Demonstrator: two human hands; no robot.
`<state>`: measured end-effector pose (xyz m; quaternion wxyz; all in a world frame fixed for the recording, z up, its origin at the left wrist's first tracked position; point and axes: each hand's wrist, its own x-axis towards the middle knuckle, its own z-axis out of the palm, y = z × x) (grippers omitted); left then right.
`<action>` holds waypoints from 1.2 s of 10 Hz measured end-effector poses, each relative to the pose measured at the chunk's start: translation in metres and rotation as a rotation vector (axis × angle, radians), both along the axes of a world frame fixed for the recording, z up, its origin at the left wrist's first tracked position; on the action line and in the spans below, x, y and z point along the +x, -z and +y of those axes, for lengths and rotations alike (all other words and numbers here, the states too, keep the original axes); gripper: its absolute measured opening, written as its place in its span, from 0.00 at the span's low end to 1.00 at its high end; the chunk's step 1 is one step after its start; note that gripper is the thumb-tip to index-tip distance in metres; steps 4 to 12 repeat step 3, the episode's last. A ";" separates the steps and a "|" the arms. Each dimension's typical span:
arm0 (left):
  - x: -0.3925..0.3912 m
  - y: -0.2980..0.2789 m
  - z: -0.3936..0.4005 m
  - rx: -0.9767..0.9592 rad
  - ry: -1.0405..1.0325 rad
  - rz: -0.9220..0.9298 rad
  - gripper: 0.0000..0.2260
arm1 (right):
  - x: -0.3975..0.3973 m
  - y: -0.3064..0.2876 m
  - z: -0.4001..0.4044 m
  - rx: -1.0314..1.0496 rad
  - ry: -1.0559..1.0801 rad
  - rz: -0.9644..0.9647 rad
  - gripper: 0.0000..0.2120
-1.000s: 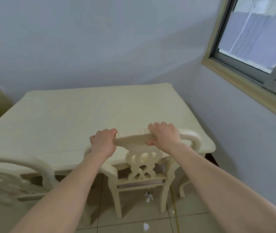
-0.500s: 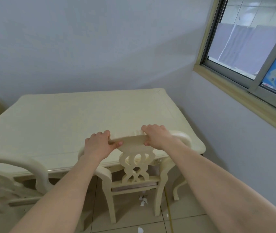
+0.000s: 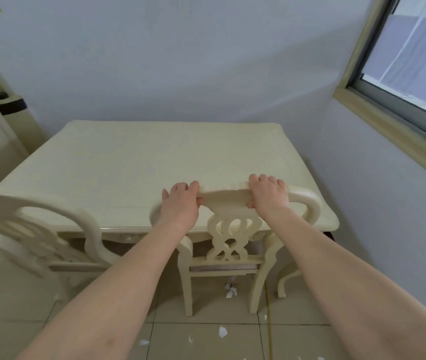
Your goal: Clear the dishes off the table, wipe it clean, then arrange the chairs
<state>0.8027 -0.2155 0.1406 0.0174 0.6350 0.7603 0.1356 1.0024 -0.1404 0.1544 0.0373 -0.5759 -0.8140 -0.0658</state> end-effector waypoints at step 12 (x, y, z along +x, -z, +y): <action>-0.020 -0.026 -0.033 0.023 -0.029 -0.151 0.18 | -0.054 -0.021 -0.034 -0.116 -0.187 0.346 0.15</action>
